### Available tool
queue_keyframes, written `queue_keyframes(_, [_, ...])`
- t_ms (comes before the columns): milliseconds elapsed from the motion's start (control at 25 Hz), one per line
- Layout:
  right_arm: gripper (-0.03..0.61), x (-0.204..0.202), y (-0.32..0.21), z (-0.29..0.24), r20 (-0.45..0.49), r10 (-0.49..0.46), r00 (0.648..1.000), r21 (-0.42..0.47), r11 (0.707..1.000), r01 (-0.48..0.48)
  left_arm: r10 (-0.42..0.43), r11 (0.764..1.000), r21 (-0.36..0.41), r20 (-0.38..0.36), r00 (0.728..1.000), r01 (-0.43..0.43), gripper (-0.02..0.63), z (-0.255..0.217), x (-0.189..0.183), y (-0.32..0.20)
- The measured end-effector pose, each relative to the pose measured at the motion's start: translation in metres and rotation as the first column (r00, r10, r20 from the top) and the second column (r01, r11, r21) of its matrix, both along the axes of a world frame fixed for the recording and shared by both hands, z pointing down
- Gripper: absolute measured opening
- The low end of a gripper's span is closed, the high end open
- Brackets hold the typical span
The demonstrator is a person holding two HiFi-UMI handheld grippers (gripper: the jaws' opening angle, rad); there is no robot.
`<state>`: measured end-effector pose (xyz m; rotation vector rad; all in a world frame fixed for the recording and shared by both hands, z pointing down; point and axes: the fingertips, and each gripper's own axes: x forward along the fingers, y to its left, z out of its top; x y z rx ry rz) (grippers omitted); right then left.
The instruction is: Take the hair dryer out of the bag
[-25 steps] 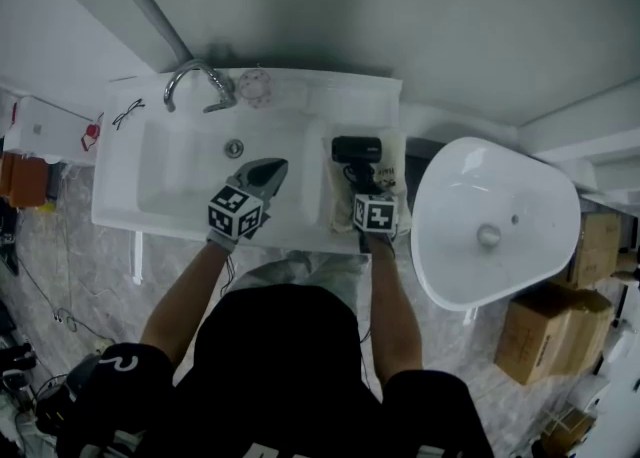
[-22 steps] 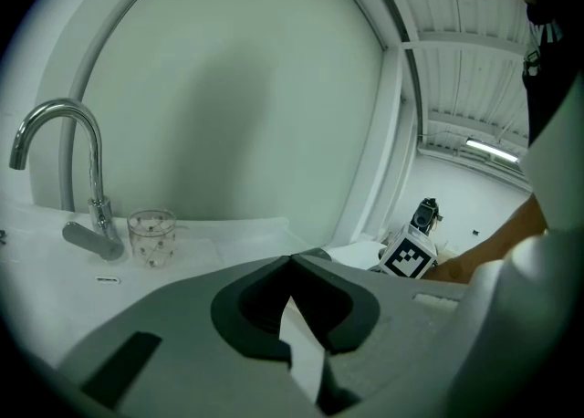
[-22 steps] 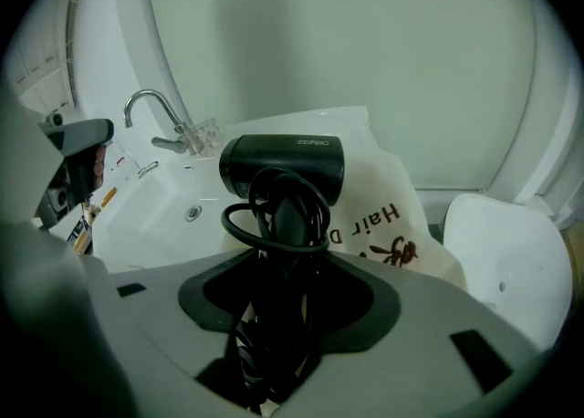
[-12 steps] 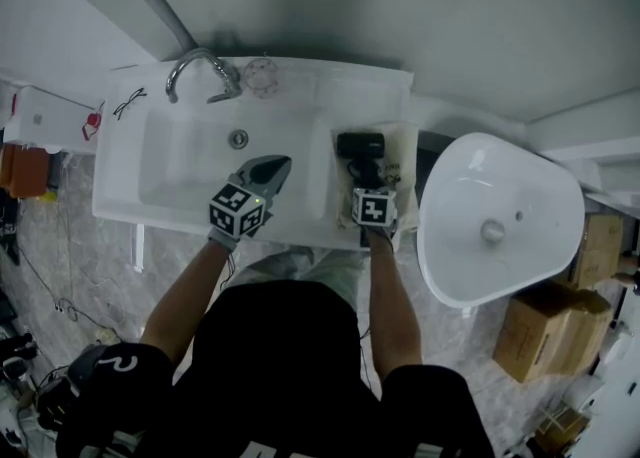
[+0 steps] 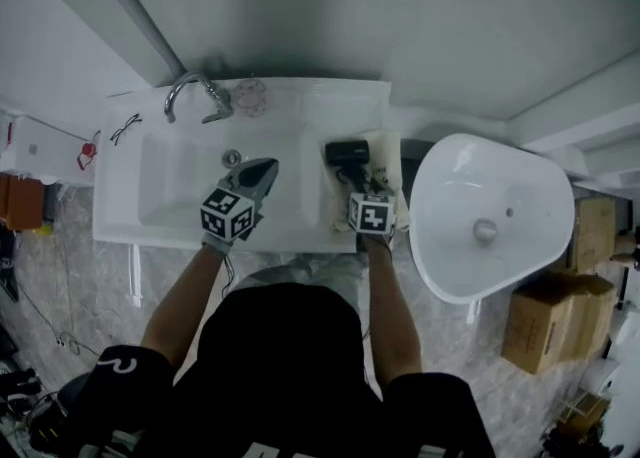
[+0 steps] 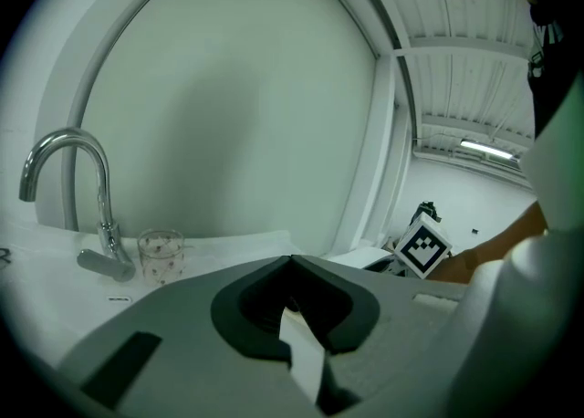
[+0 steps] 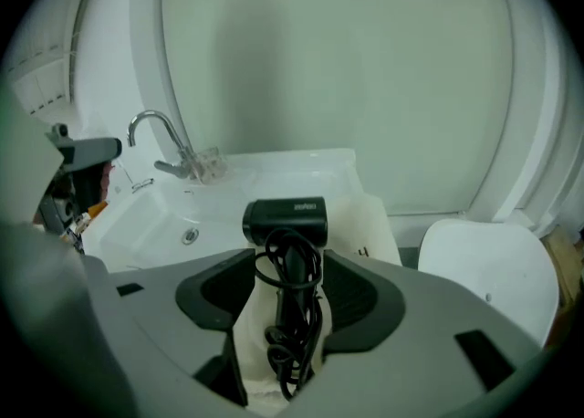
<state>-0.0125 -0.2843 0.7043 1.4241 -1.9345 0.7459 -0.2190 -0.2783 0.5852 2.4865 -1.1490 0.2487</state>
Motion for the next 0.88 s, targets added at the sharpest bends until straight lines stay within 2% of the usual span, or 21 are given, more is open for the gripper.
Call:
queue_keyframes(240, [0.173,-0.009,-0.009,-0.083,0.062,-0.030,0.998,0.201,0.979,0.016,0.007,0.997,0.071,0.000,1.000,-0.007,0.000,-0.035,0.003,0.001])
queue_keyframes(480, [0.056,-0.026,0.002,-0.165,0.098,-0.103,0.990,0.404,0.913,0.055,-0.003,0.990,0.138,-0.014,1.000,0.005,0.000,-0.069,0.003,0.008])
queue_keyframes(640, [0.018,-0.034,0.015,-0.191,0.090,-0.139,0.986,0.462,0.883,0.083,-0.011,0.983,0.181,-0.028,1.000,0.015,0.000,-0.089,0.004,0.011])
queue_keyframes(760, [-0.001,-0.042,0.027,-0.193,0.093,-0.174,0.980,0.472,0.874,0.111,-0.019,0.977,0.212,-0.021,1.000,0.023,0.000,-0.096,0.005,0.016])
queue_keyframes(880, [-0.003,-0.044,0.035,-0.186,0.079,-0.194,0.978,0.466,0.874,0.136,-0.009,0.978,0.210,-0.016,1.000,0.012,-0.001,-0.091,0.010,0.022])
